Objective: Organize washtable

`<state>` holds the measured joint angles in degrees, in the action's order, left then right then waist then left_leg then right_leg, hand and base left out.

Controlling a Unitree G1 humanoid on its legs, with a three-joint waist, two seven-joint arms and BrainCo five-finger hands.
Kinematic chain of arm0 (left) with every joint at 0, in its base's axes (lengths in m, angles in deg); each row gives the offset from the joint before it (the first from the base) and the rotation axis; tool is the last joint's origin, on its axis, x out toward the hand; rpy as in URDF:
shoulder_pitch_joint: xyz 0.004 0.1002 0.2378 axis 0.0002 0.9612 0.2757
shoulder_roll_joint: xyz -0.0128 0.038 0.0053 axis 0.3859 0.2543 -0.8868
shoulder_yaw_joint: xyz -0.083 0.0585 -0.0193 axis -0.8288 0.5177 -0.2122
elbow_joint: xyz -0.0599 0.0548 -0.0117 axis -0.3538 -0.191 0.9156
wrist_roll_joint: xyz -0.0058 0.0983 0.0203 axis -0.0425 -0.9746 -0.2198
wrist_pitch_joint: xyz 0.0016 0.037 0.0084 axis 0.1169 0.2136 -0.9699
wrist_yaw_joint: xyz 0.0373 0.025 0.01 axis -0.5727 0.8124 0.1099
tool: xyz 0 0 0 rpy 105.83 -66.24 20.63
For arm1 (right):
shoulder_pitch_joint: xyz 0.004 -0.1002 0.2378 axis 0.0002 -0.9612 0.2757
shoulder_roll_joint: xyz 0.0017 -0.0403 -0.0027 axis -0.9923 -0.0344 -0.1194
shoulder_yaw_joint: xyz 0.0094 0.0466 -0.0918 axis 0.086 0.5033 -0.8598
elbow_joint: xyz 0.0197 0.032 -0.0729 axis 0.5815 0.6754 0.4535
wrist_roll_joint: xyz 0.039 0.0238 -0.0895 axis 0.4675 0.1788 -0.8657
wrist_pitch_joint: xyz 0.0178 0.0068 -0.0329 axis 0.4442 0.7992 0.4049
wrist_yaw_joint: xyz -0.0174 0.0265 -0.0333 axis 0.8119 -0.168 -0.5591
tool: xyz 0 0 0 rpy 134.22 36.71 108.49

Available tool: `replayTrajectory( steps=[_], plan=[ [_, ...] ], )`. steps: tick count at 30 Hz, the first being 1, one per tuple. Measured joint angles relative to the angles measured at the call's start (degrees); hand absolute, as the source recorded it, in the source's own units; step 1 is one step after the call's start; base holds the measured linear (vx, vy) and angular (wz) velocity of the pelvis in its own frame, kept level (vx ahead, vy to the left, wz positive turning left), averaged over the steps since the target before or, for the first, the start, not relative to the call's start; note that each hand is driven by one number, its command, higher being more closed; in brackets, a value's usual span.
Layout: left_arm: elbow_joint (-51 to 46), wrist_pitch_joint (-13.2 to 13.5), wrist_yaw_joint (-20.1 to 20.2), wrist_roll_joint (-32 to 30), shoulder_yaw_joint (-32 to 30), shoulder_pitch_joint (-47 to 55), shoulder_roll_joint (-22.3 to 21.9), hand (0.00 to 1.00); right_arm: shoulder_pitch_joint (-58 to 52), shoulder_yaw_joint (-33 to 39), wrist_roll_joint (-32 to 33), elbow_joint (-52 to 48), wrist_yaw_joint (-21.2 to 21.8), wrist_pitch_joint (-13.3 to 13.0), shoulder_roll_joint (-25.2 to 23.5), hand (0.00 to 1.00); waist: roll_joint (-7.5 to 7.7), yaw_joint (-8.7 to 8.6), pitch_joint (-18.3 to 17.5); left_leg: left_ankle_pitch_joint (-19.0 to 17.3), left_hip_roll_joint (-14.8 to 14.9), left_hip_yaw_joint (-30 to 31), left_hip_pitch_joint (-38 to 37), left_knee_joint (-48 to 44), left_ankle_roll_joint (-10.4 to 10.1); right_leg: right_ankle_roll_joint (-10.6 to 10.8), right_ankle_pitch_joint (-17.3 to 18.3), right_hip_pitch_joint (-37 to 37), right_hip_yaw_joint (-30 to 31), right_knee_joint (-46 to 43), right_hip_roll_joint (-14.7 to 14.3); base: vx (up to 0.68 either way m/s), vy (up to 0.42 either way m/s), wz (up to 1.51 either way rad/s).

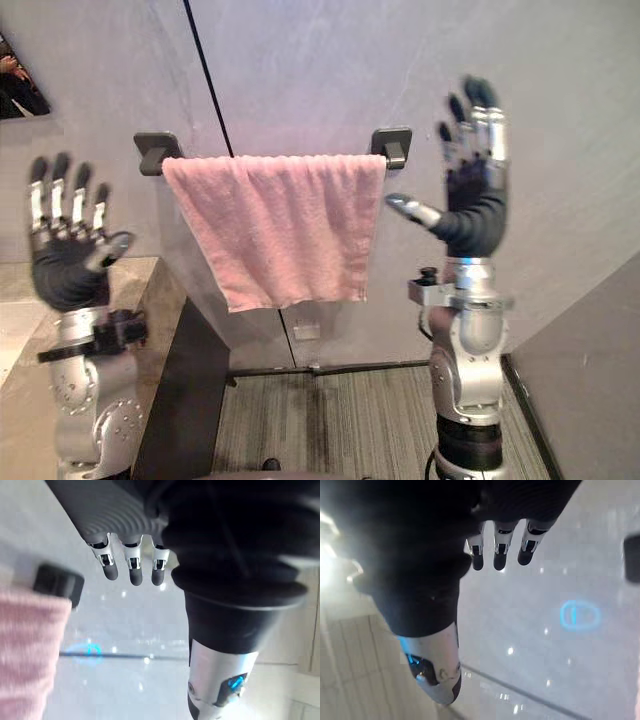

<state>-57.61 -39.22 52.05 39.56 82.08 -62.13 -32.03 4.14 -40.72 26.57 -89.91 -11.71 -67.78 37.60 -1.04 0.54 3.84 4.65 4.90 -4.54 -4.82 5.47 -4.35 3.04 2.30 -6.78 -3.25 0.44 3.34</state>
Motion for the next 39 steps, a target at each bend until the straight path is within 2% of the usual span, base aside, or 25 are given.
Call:
replayTrajectory(
  steps=[1, 5, 10, 14, 21, 30, 33, 39],
  plan=[
    [0.4, 0.0, 2.6, 2.0, 2.1, -1.3, 1.1, 0.00, 0.9, -2.1, 0.9, 0.3, 1.3, 0.0, 0.1, 0.00, -0.05, -0.01, 0.0, 0.0, 0.0, 0.0, 0.0, 0.0, 0.0, 0.0, 0.0, 0.0, 0.0, -0.1, 0.0, 0.00, 0.000, 0.00],
    [5.5, -0.5, 7.5, 5.7, 6.6, -4.8, 2.2, 0.00, 2.7, -7.3, 2.5, 3.7, 4.2, 0.2, 1.9, 0.00, -0.29, -0.07, -0.2, 0.0, 0.0, -0.1, -0.2, 0.0, 0.0, 0.0, 0.0, 0.0, 0.1, -0.2, 0.0, 0.00, 0.000, 0.00],
    [10.5, -1.7, 11.1, 6.5, 11.4, -5.2, 3.0, 0.00, 2.8, -12.6, 2.8, 9.4, 7.6, 1.1, 4.1, 0.00, -0.48, -0.97, -0.3, 0.0, 0.0, -0.1, -0.2, 0.0, 0.0, 0.0, 0.0, 0.0, 0.2, -0.2, 0.0, -0.01, -0.001, 0.00],
    [14.5, -2.8, 12.4, 6.4, 13.5, -6.0, 4.3, 0.00, 2.8, -14.8, 2.8, 12.7, 9.5, 1.9, 5.5, 0.00, -0.48, -1.24, -0.3, 0.0, 0.0, -0.2, -0.2, 0.0, 0.0, 0.0, 0.0, 0.1, 0.3, -0.2, 0.0, 0.00, 0.000, 0.00],
    [21.3, -3.9, 12.4, 4.4, 14.6, -8.4, 4.3, 0.00, 2.8, -17.0, 1.8, 20.2, 11.0, 4.0, 7.2, 0.00, -0.48, -1.33, -0.3, 0.0, 0.0, -0.2, 0.0, 0.0, 0.0, 0.0, 0.0, 0.2, 0.3, -0.1, -0.1, 0.00, 0.000, 0.00],
    [31.4, -5.5, 11.9, -1.0, 14.6, -9.0, 4.4, 0.00, 2.8, -20.1, -0.5, 28.7, 12.5, 6.3, 9.0, 0.00, -0.36, -1.21, -0.4, 0.0, 0.2, -0.7, 1.3, 0.0, 0.0, 0.0, -0.9, 1.1, 1.4, 1.3, -0.2, 0.00, 0.000, -0.03],
    [35.2, -6.2, 10.5, -4.4, 14.5, -9.9, 4.4, 0.00, 2.9, -20.9, -1.1, 31.8, 12.5, 7.5, 8.8, 0.00, -0.35, -1.17, -0.4, 0.0, 0.2, -1.0, 1.5, 0.0, 0.0, 0.0, -1.2, 1.1, 1.7, 1.8, -0.2, 0.00, -0.005, -0.04],
    [38.2, -6.2, 8.1, -8.5, 13.9, -11.4, 4.4, 0.00, 3.1, -20.9, -3.1, 33.6, 12.0, 7.6, 8.6, 0.00, -0.20, -1.17, -0.5, 0.0, 0.3, -1.0, 1.7, 0.0, 0.0, 0.0, -1.3, 1.4, 1.7, 1.8, -0.2, 0.00, 0.000, 0.00]
  ],
)
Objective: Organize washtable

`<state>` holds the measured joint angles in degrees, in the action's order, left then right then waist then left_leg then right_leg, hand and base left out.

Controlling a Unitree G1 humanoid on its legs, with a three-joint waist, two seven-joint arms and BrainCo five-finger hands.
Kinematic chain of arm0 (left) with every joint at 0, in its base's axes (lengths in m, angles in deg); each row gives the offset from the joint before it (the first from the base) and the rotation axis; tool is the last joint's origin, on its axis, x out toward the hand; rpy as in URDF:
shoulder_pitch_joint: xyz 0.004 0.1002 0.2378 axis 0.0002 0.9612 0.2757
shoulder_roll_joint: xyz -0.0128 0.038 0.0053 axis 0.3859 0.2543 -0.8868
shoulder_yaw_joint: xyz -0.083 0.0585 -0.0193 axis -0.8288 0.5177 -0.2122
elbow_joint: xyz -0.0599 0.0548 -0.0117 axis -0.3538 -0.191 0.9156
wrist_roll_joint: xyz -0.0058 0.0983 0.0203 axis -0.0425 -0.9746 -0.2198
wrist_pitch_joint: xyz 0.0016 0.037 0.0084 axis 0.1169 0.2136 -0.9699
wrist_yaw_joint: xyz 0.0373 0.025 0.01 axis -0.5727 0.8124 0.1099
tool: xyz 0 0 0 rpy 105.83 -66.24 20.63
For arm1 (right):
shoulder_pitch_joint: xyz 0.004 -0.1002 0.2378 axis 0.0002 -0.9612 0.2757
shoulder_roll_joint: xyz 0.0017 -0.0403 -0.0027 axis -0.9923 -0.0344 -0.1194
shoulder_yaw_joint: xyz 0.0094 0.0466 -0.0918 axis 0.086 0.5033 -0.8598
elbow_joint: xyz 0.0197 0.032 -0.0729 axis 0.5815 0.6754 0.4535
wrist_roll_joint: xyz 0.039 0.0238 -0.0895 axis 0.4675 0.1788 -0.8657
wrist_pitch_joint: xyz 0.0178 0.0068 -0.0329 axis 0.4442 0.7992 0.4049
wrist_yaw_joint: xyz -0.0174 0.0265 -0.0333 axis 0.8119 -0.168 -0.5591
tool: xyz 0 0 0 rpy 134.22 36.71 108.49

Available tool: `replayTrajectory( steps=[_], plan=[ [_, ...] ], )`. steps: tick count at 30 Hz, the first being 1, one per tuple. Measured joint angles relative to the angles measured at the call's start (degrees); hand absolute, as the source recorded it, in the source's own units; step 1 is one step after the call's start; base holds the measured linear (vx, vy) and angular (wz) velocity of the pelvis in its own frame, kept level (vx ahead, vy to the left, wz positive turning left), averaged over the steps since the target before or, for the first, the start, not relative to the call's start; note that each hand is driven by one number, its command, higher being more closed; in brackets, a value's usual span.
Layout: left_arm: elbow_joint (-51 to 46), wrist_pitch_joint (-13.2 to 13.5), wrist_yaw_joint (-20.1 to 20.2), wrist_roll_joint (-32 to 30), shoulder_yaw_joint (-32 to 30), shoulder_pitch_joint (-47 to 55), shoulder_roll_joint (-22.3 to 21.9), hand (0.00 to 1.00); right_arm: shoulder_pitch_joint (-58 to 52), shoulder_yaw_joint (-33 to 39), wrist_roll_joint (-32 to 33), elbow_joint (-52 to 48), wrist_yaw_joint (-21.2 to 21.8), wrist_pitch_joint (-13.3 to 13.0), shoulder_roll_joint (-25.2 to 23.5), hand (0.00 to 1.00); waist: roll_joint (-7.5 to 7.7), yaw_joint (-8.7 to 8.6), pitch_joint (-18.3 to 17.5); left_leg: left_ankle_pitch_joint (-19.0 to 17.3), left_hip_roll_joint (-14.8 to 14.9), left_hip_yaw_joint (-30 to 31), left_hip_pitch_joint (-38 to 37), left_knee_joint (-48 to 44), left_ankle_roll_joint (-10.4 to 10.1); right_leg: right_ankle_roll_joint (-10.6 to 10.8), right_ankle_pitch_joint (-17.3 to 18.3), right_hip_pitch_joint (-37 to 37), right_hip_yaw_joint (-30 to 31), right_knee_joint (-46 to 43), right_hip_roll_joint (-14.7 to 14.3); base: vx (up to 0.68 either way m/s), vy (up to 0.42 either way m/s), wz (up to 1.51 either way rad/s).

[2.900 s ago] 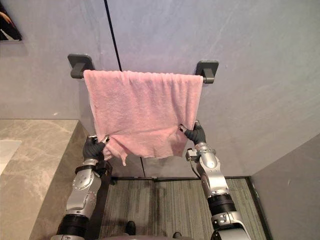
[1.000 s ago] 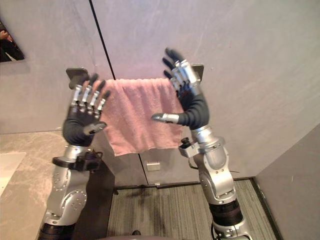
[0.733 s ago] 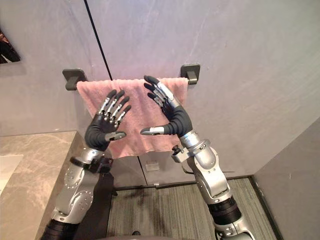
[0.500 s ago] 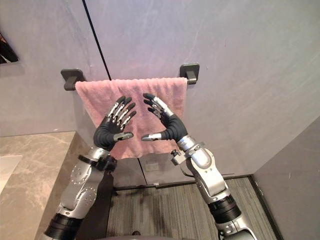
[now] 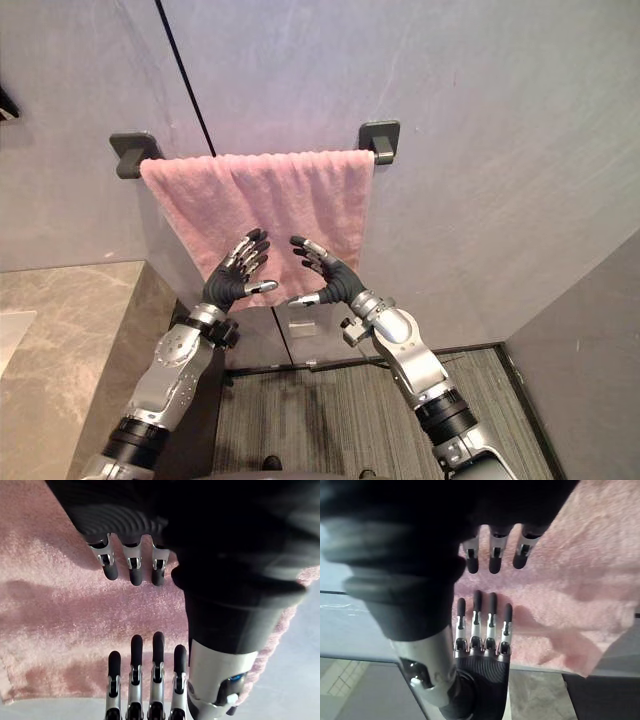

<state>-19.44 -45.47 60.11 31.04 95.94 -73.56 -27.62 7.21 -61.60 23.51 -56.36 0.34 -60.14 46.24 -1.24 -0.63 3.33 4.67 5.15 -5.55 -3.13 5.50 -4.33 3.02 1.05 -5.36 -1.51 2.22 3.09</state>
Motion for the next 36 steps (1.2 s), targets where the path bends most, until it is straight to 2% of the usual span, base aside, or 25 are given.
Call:
replayTrajectory(
  steps=[4, 11, 21, 29, 36],
  plan=[
    [2.5, -0.1, -1.2, -3.2, -2.6, -0.1, 0.0, 0.00, 0.2, 0.8, -2.0, 3.2, -0.3, 0.1, -0.2, 0.00, 0.65, -0.03, -0.4, 0.0, 0.1, -0.1, 0.6, 0.0, 0.0, 0.0, -0.1, 0.7, 0.2, 0.0, -0.1, -0.01, -0.002, -0.01],
    [4.7, -0.2, -4.3, -6.7, -9.2, -0.1, 0.4, 0.00, 0.2, 8.6, -3.2, 5.0, -3.5, 0.1, -1.4, 0.00, 0.93, 0.07, -0.6, 0.0, 0.1, -0.2, 0.6, 0.0, 0.0, -0.1, -0.1, 0.7, 0.2, 0.0, -0.1, 0.00, 0.000, 0.00],
    [5.8, -0.2, -7.0, -8.2, -14.1, -0.1, 0.4, 0.00, -0.8, 18.0, -3.7, 5.9, -7.4, 0.1, -2.3, 0.00, 1.47, 0.06, -0.9, 0.0, 0.2, -0.4, 0.4, 0.0, 0.0, -0.1, -0.2, 0.6, 0.4, 0.0, -0.1, 0.00, 0.000, 0.00],
    [6.2, -0.2, -7.4, -8.8, -17.8, 0.2, 0.1, 0.00, -2.5, 25.0, -3.6, 5.8, -9.3, 0.1, -3.0, 0.00, 1.63, 0.06, -1.0, 0.0, 0.3, -0.7, -0.1, 0.0, 0.0, -0.1, -0.4, 0.2, 0.5, 0.1, -0.2, 0.00, 0.000, -0.01],
    [1.7, -0.1, -8.3, -9.2, -22.4, 4.0, -3.1, 0.00, -7.7, 30.1, -3.6, 0.9, -9.9, -0.1, -5.9, 0.00, 1.67, -0.11, -1.0, 0.0, 0.2, -0.7, -0.8, 0.0, 0.0, 0.0, -0.3, -0.6, 0.1, 0.2, -0.1, 0.00, 0.000, 0.00]
  ],
)
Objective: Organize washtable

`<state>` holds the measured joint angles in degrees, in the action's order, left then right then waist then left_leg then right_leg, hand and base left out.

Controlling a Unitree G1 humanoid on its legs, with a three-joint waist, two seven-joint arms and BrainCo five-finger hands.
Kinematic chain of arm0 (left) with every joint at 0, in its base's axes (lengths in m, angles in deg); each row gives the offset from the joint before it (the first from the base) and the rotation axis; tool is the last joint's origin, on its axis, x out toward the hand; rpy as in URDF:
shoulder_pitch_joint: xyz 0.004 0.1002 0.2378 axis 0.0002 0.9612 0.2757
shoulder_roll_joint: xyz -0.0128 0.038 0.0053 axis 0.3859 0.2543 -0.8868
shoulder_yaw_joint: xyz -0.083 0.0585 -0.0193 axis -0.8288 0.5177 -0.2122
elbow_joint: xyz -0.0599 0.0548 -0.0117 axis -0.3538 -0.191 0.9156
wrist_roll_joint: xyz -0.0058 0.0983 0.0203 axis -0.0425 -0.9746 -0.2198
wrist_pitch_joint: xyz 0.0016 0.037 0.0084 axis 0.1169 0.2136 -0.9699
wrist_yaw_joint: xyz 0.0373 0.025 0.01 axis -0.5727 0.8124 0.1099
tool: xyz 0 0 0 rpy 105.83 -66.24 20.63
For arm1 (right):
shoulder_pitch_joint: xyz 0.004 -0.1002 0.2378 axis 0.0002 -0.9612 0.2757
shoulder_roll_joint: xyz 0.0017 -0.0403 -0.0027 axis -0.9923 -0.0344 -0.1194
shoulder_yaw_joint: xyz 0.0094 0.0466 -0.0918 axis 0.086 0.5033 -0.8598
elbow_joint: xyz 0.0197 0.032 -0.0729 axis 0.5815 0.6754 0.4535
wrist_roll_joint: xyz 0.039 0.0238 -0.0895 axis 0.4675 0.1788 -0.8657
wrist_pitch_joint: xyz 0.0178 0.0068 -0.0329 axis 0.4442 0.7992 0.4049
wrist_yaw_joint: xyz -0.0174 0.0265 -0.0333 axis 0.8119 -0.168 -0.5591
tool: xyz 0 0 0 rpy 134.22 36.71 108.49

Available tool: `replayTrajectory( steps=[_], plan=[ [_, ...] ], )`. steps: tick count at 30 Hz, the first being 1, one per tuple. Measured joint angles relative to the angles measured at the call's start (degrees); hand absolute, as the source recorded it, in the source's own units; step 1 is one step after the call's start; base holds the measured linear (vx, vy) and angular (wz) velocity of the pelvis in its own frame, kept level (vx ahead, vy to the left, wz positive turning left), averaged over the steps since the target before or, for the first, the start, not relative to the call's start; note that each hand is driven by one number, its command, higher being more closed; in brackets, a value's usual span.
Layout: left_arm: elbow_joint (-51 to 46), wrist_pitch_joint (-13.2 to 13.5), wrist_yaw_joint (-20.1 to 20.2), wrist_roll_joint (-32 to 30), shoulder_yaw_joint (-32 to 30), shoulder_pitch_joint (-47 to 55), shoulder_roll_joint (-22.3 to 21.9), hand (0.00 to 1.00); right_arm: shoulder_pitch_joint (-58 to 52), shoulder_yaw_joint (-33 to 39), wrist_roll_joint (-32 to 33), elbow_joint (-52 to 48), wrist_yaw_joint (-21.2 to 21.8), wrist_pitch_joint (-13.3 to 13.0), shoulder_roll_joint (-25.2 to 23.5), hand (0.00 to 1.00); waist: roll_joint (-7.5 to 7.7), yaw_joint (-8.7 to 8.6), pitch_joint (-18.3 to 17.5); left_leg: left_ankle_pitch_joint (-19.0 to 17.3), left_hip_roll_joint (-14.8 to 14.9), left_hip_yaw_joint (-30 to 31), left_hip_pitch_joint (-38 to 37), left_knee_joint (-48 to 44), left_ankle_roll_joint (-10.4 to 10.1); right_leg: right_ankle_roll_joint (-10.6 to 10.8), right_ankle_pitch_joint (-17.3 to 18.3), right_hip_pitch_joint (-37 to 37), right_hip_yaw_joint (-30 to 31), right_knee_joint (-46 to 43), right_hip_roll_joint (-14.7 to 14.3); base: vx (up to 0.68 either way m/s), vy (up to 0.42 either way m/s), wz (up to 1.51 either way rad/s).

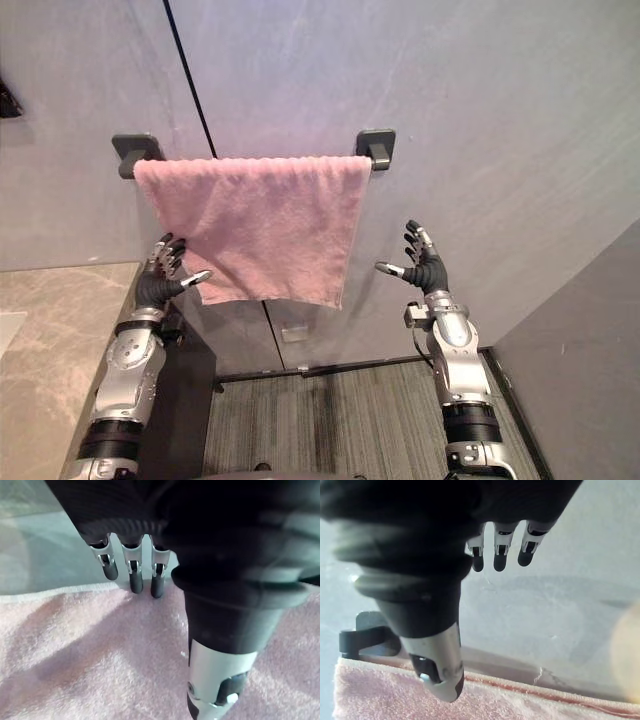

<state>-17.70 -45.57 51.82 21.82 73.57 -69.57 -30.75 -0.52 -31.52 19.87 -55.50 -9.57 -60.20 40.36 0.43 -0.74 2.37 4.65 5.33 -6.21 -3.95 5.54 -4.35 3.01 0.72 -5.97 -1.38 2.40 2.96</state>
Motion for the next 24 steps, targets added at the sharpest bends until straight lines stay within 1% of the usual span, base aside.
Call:
replayTrajectory(
  steps=[2, 5, 8, 14, 16, 19, 21, 22, 24],
  plan=[
    [-1.4, 0.2, 0.0, 0.1, -0.1, 1.4, -0.2, 0.00, -0.6, 0.7, 0.0, -0.4, 0.0, -0.2, -0.4, 0.00, 0.00, -0.05, 0.0, 0.0, 0.0, 0.0, -0.1, 0.0, 0.0, 0.0, 0.0, 0.0, 0.0, -0.1, 0.0, 0.00, 0.000, 0.00],
    [-4.4, 0.5, 0.5, 0.6, -1.1, 3.8, -2.8, 0.00, -2.5, 1.7, -0.5, -0.6, 0.0, -0.2, -1.2, 0.00, -0.03, 0.01, 0.0, 0.0, -0.3, 0.3, -0.2, 0.0, 0.0, 0.1, 0.1, -0.3, -0.3, -0.2, 0.2, -0.02, 0.002, 0.03],
    [-5.7, 0.7, 1.5, 0.6, -1.3, 6.0, -3.7, 0.00, -4.0, 2.0, -0.6, -0.6, -0.1, -0.2, -1.8, 0.00, -0.06, 0.00, 0.0, 0.0, -0.3, 0.5, -0.2, 0.0, 0.0, 0.2, 0.1, -0.4, -0.5, -0.2, 0.3, -0.02, -0.002, 0.05],
    [-7.0, 1.1, 2.6, 0.6, -1.2, 10.8, -4.7, 0.00, -7.9, 5.2, -3.3, -2.8, -0.4, -0.2, -3.1, 0.00, -0.22, -0.04, 0.0, 0.0, -0.4, 1.5, -0.2, 0.0, 0.0, 0.2, 0.4, -0.8, -1.6, -0.3, 0.4, -0.01, -0.007, 0.08],
    [-6.9, 1.1, 2.6, 0.6, -1.2, 13.0, -6.1, 0.00, -9.9, 6.0, -4.5, -2.7, -1.0, -0.2, -3.1, 0.00, -0.26, 0.07, 0.0, 0.0, -0.5, 1.6, -0.1, 0.0, 0.0, 0.3, 0.6, -0.8, -1.7, -0.3, 0.5, -0.01, -0.007, 0.04],
    [-5.2, 1.1, 2.7, 0.5, -0.8, 16.6, -8.0, 0.00, -13.6, 6.5, -6.4, -2.4, -1.4, -0.2, -3.7, 0.00, -0.41, 0.07, 0.0, 0.0, -0.6, 1.6, -0.1, 0.3, 0.0, 0.4, 0.8, -0.8, -1.8, -0.4, 0.6, 0.00, 0.000, 0.00],
    [-1.6, 0.9, 2.7, 0.2, -0.8, 17.9, -8.8, 0.00, -16.4, 6.5, -8.3, -2.0, -1.4, -0.2, -4.3, 0.00, -0.62, 0.08, -0.1, 0.0, -0.6, 1.7, -0.3, 0.3, 0.0, 0.5, 1.4, -0.7, -2.1, -1.2, 0.7, -0.01, -0.006, 0.06],
    [1.4, 0.4, 3.0, -1.0, -0.8, 19.5, -9.2, 0.00, -18.6, 6.4, -10.6, -0.4, -1.4, -0.2, -4.7, 0.00, -0.78, 0.03, -0.3, 0.0, -0.7, 1.6, -0.5, 0.3, 0.0, 0.5, 1.8, -0.7, -2.3, -1.8, 0.8, -0.01, -0.005, 0.06],
    [3.5, 0.1, 3.6, -1.8, -0.8, 20.1, -9.2, 0.00, -19.9, 6.4, -11.9, 1.3, -1.4, -0.1, -4.9, 0.00, -0.80, 0.07, -0.3, 0.0, -0.6, 1.5, -0.6, 0.3, 0.0, 0.4, 2.1, -0.7, -2.4, -2.2, 0.8, -0.02, -0.006, 0.05]
  ],
)
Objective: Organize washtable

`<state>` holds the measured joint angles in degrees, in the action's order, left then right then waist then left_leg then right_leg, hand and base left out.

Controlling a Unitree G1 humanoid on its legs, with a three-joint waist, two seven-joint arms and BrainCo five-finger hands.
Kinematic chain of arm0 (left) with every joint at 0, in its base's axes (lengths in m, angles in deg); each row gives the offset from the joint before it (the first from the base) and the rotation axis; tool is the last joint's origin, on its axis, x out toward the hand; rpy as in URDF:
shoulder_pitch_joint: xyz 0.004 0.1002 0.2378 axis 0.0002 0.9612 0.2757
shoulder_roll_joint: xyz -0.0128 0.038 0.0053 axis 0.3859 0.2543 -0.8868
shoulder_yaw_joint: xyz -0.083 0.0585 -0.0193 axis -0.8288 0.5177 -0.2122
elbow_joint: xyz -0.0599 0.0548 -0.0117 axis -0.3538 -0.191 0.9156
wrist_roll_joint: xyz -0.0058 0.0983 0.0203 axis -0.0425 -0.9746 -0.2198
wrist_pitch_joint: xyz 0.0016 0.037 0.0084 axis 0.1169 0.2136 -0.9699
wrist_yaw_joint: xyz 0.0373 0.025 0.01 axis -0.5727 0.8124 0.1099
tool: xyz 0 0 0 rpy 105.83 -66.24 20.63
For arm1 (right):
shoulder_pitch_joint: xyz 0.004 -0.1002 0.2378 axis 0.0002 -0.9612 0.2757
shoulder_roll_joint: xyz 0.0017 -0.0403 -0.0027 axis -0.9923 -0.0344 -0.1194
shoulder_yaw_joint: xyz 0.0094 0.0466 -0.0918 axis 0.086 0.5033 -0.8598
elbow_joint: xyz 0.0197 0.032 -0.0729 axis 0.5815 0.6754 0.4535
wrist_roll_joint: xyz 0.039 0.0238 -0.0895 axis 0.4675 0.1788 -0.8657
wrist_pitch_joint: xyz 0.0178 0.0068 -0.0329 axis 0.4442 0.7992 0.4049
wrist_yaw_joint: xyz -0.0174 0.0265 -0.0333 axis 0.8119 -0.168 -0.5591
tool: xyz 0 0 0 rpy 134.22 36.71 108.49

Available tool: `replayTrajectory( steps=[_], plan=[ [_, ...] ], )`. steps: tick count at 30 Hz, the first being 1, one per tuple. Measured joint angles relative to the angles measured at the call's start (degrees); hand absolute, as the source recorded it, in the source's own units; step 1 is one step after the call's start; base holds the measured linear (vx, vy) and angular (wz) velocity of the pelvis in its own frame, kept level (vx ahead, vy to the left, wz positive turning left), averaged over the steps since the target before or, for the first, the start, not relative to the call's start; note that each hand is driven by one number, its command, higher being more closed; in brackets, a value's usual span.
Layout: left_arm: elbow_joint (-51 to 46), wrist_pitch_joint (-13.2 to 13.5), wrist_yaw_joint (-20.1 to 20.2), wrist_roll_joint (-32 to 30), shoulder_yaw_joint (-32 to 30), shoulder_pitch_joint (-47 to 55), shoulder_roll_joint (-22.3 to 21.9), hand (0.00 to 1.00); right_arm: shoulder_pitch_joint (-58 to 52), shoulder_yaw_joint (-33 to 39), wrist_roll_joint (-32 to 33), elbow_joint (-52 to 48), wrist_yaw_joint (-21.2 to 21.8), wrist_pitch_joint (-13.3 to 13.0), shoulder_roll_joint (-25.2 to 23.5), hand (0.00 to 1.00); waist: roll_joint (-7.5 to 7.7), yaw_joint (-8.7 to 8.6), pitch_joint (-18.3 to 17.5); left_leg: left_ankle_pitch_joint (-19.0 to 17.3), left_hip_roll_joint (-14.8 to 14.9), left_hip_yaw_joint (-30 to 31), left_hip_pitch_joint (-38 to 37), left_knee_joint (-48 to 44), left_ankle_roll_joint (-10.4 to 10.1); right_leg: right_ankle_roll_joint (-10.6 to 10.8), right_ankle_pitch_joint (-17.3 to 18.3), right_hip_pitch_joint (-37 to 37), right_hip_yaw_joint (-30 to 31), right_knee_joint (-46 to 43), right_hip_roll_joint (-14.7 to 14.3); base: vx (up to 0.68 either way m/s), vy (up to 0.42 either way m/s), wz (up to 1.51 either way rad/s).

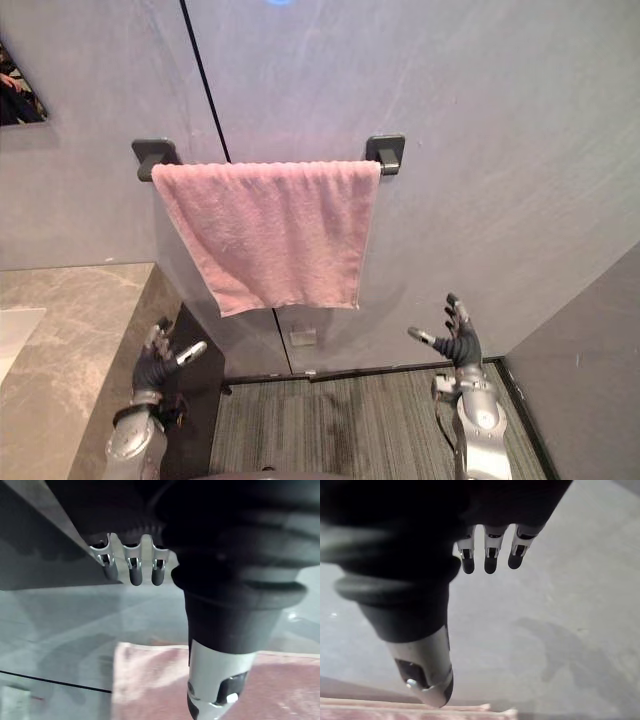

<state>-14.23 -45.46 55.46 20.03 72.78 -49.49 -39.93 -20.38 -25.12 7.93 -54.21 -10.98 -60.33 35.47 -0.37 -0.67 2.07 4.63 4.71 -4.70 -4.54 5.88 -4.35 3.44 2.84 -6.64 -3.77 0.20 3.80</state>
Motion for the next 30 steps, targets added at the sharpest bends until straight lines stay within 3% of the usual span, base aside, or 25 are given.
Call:
replayTrajectory(
  steps=[9, 18, 30],
  plan=[
    [16.4, -1.0, 0.1, -6.3, 1.0, 1.7, 1.2, 0.00, -3.7, -5.4, -6.7, 17.0, 0.0, 0.1, 0.0, 0.00, -0.17, 0.28, 0.0, -0.9, 0.4, -0.6, -0.8, 0.0, -0.1, -0.1, 1.8, 0.0, -0.2, -1.7, 0.0, -0.02, -0.003, 0.02],
    [26.5, -1.4, -1.1, -9.0, 1.5, 2.2, 1.1, 0.00, -4.6, -5.5, -8.4, 27.4, -0.2, 0.2, 0.1, 0.00, -0.21, 1.39, -0.1, -1.7, 0.3, -2.1, -1.4, -0.1, -0.3, 0.0, 2.8, 0.7, 0.9, -3.3, 0.1, 0.04, -0.001, -0.07],
    [31.6, -1.4, -2.4, -9.0, 3.7, 1.0, 0.7, 0.00, -2.2, -5.0, -8.2, 32.7, -2.5, 0.4, 0.1, 0.00, -0.50, 1.54, 0.0, -2.1, 0.5, -3.9, -2.8, 0.0, -0.7, 0.0, 2.9, -0.1, 2.2, -3.2, 0.2, 0.01, 0.000, -0.06]
  ],
)
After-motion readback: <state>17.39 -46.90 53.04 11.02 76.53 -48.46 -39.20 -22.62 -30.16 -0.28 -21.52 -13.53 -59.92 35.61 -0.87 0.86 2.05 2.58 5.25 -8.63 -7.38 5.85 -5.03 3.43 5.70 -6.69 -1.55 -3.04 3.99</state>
